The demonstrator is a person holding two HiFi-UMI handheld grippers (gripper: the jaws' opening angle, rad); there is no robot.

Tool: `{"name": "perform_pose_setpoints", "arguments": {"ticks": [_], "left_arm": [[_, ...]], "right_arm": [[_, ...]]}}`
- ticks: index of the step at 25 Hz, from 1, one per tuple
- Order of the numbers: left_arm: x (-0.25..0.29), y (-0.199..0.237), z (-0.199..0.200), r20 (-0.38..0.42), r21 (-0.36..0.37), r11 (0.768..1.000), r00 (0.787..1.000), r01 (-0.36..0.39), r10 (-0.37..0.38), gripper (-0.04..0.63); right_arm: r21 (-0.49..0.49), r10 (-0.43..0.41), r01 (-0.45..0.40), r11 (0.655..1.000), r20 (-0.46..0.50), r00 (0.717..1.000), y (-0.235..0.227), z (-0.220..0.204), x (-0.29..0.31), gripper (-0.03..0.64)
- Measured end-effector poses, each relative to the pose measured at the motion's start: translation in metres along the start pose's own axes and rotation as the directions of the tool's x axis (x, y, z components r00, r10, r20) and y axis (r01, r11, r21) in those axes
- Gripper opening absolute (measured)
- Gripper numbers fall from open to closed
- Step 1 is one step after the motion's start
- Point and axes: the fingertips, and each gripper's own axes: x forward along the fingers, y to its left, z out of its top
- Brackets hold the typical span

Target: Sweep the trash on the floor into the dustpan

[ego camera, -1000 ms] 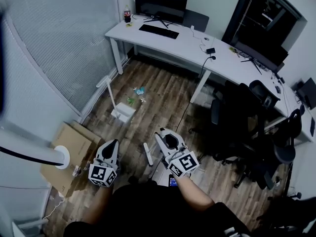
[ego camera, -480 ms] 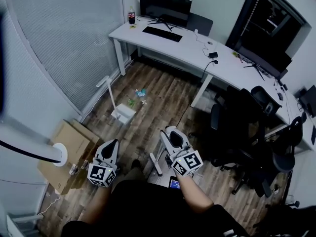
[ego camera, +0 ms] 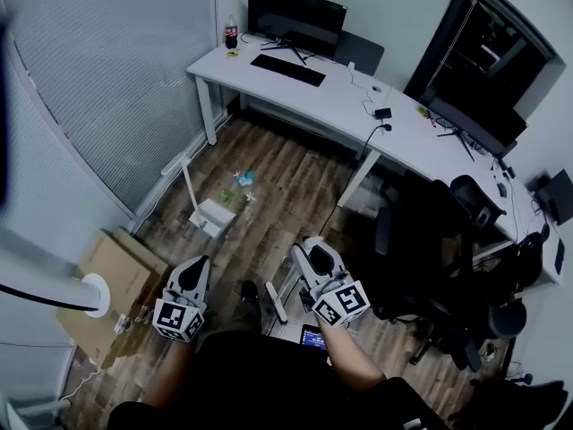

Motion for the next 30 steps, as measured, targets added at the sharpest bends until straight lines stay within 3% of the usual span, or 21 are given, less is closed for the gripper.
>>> {"name": "perform_pose_setpoints", "arguments": {"ticks": [12, 20, 24, 30], "left_arm": [[0.118, 0.107, 0.028, 0.038, -0.025, 1.000, 0.999, 0.012, -0.011, -0.005], [0.167, 0.172, 0.036, 0.063, -0.061, 0.998, 0.998, 0.032, -0.028, 0.014], [0.185, 0.196, 0.026, 0.022, -0.058, 0.998, 1.000, 0.009, -0.008, 0.031], [0.195, 0.223, 0.016, -0.082, -0.030, 0.999, 0.996, -0.022, 0.019, 0.146]], "right_arm": [[-0.014, -0.018, 0.018, 1.000, -0.045, 0.999, -0.077, 0.015, 0.111, 0.110], [-0.020, -0.057, 0.056, 0.998, -0.053, 0.997, -0.129, 0.021, 0.185, 0.110], [-0.026, -0.065, 0.064, 0.998, -0.050, 0.997, -0.155, 0.026, 0.218, 0.112], [-0.035, -0.055, 0.054, 0.998, -0.038, 0.998, -0.183, 0.036, 0.255, 0.112]]}}
